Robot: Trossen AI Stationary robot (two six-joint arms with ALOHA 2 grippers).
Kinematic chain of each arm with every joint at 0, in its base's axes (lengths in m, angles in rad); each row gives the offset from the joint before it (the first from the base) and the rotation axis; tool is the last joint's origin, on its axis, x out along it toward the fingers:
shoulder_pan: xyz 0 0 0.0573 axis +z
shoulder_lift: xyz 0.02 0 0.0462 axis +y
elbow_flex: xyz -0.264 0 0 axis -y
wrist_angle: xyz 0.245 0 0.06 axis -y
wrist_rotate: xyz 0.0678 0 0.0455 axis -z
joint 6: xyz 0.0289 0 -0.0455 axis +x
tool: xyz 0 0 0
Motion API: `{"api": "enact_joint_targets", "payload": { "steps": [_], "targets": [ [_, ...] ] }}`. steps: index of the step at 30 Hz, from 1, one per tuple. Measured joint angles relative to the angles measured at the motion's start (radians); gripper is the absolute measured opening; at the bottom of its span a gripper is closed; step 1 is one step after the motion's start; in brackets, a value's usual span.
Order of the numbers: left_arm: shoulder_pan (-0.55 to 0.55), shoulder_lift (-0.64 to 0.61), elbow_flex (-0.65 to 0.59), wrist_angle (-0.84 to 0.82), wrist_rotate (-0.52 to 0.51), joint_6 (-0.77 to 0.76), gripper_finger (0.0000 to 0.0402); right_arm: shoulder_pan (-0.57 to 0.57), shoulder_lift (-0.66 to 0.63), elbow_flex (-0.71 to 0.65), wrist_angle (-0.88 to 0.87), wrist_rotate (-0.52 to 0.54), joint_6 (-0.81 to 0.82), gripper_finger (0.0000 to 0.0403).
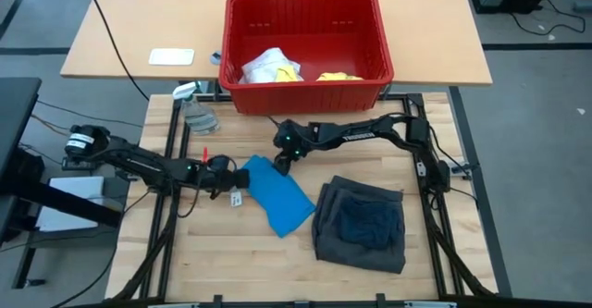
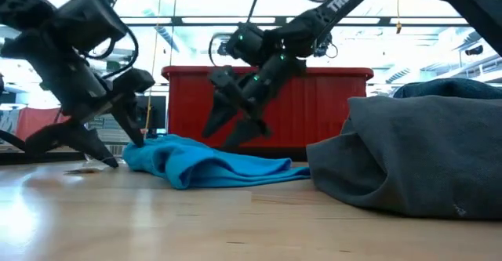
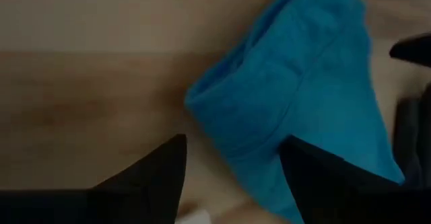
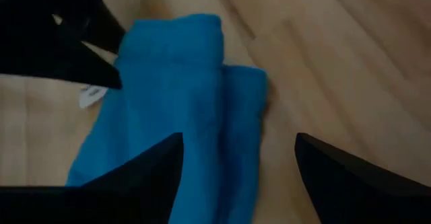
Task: Fold laundry
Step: Fold the blue shorts
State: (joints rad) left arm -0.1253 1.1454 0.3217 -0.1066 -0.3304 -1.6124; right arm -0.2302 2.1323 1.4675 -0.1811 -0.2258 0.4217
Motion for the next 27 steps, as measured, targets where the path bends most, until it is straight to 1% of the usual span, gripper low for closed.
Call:
{"api": "enact_joint_targets", "payload": {
  "steps": [4, 8, 12, 15, 19, 20, 21, 24, 25, 27],
  "targets": [
    [0.045, -0.002, -0.043, 0.088, -0.013, 0.018, 0.0236, -0.023, 0.038, 0.004, 0.019, -0.050, 0.000, 0.0282],
    [0.088, 0.004, -0.059, 0.174, -0.042, 0.169, 0.0225, -0.031, 0.073, 0.007, 0.064, -0.105, -0.002, 0.0281],
    [0.106, 0.017, -0.059, 0.276, -0.015, 0.323, 0.0205, -0.031, 0.106, 0.008, 0.104, -0.191, 0.028, 0.0278],
    [0.107, 0.032, -0.058, 0.297, 0.020, 0.345, 0.0191, -0.018, 0.111, 0.010, 0.098, -0.202, 0.070, 0.0269],
    [0.107, 0.034, -0.058, 0.287, 0.038, 0.329, 0.0183, 0.009, 0.100, 0.007, 0.070, -0.272, 0.096, 0.0245],
    [0.112, 0.034, -0.058, 0.279, 0.039, 0.325, 0.0183, 0.015, 0.098, 0.006, 0.064, -0.276, 0.102, 0.0240],
    [0.120, 0.034, -0.058, 0.276, 0.040, 0.325, 0.0183, 0.017, 0.093, 0.005, 0.063, -0.258, 0.111, 0.0237],
    [0.138, 0.034, -0.058, 0.258, 0.040, 0.325, 0.0183, 0.008, 0.087, 0.005, 0.072, -0.171, 0.140, 0.0233],
    [0.145, 0.034, -0.058, 0.253, 0.039, 0.325, 0.0182, -0.001, 0.091, 0.004, 0.085, -0.159, 0.140, 0.0232],
    [0.157, 0.034, -0.058, 0.249, 0.039, 0.325, 0.0178, -0.018, 0.103, 0.004, 0.097, -0.167, 0.143, 0.0228]
  ]
}}
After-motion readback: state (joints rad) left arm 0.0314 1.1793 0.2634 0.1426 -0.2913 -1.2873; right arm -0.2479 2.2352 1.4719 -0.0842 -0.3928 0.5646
